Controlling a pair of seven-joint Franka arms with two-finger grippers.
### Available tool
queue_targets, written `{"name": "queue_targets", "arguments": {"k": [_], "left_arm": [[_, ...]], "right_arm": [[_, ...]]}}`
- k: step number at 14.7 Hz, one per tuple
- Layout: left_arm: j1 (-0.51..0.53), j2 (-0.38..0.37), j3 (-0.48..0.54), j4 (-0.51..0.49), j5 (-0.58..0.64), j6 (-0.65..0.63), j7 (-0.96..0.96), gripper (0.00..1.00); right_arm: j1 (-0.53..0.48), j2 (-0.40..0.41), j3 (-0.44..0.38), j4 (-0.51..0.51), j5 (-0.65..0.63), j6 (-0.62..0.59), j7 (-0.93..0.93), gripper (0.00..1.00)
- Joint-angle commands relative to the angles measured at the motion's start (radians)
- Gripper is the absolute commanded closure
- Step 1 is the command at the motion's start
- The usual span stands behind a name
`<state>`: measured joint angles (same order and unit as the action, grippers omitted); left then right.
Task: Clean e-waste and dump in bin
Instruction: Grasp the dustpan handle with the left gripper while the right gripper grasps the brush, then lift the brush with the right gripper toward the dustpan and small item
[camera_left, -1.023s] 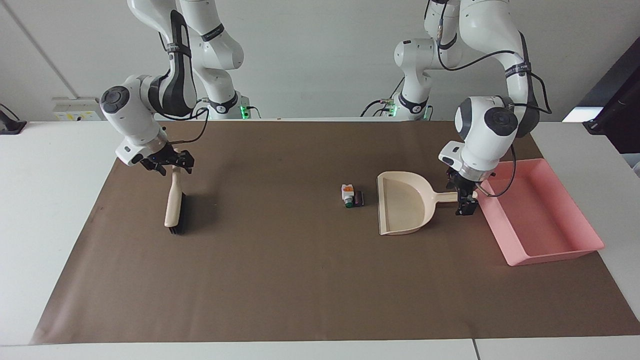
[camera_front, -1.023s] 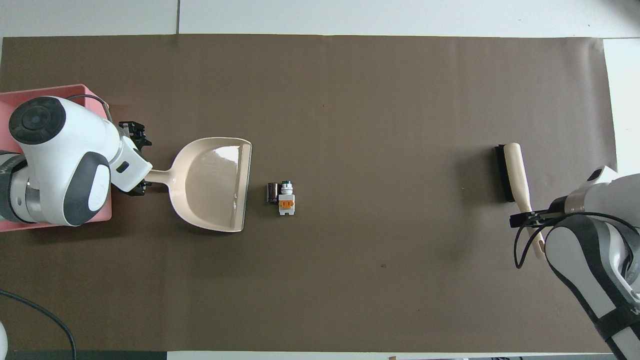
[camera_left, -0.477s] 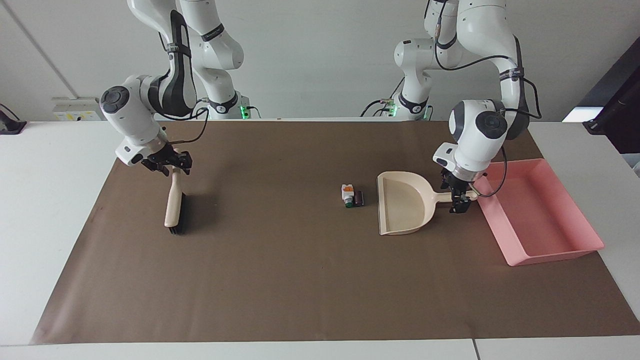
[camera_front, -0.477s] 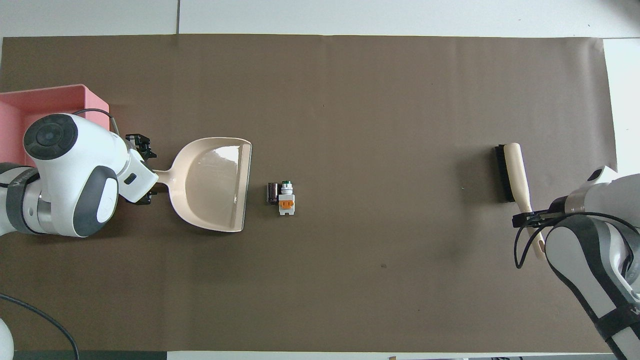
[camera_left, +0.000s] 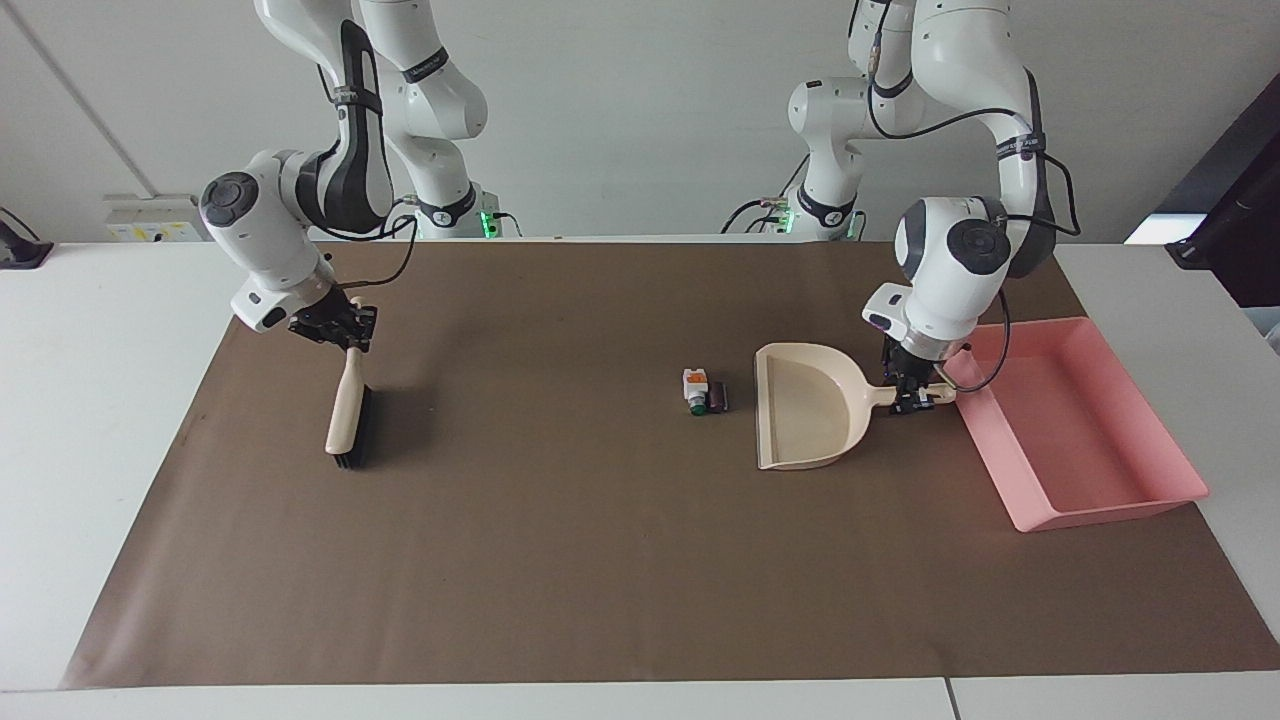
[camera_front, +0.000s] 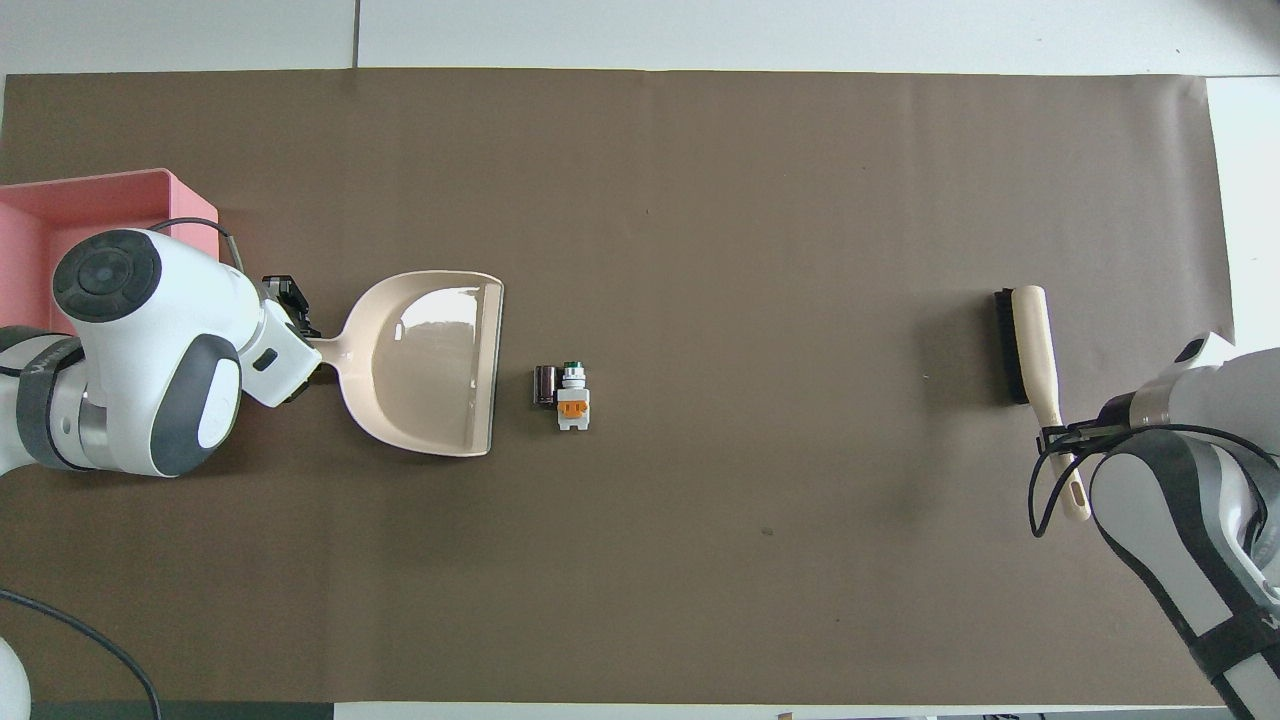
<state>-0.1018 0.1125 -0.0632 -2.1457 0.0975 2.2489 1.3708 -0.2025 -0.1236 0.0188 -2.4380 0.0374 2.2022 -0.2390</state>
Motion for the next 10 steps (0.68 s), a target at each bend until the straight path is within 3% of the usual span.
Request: {"name": "queue_targets", "arguments": {"k": [1,3,6,10], "left_arm": [[-0.013,-0.031,0.006,-0.03,0.022,0.017,-0.019,0.85],[-0.012,-0.031,0.01,-0.01,0.022,0.006,-0.016,0.91],[-0.012,-0.034,0.01,0.065,0.022,-0.132,-0.018,0.97],[-0.028,-0.062,0.01,0.076,0.065,-0.186,-0.019,1.0]], "right_arm": [[-0.005,-0.021,0.009,0.0,0.018,-0.025,0.033,1.0],[0.009,-0.021,0.022,0.062,0.018,-0.099,0.101,1.0],[0.115,-0.024,0.026,0.144,0.016,-0.168,0.261,1.0],[0.329,-0.027,0.026,0.168,0.016,-0.184,0.514,1.0]]}}
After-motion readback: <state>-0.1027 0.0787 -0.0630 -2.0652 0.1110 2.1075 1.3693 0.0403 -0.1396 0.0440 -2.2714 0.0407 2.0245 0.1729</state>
